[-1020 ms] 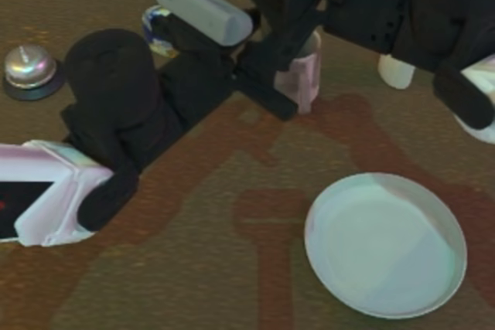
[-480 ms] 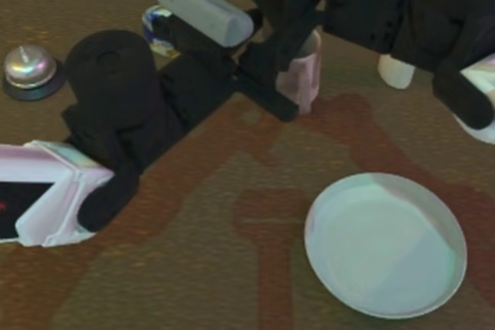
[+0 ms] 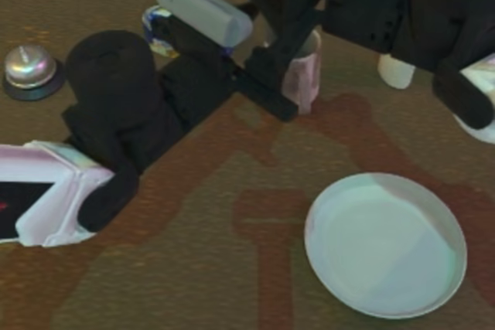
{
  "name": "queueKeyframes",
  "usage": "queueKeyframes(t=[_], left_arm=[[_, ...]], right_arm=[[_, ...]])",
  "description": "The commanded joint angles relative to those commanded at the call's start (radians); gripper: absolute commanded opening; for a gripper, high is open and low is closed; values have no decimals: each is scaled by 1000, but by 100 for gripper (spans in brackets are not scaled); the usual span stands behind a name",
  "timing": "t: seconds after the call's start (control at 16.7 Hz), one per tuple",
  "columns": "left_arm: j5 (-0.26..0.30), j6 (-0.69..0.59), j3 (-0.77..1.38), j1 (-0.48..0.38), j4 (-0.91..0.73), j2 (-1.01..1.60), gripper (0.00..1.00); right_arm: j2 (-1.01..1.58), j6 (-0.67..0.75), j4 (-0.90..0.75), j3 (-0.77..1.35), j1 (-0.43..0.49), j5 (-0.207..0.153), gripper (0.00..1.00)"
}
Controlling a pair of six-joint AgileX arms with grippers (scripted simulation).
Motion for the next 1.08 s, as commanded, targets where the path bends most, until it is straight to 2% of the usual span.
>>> queueKeyframes(t=[0.12,0.18,0.72,0.84,1.08], left_arm=[[0,0,0,0,0,0,98],[0,0,0,0,0,0,100],[1,0,-4,0,-1,-3,100],[7,-1,-43,11,-4,-41,100],[28,-2,-191,48,-11,-201,100]], right_arm=[[0,0,0,0,0,0,0],[0,0,0,0,0,0,0],[-2,1,0,-1,-3,-2,0],[-16,3,1,-18,-21,-26,0],[-64,7,8,-70,-86,-96,0]])
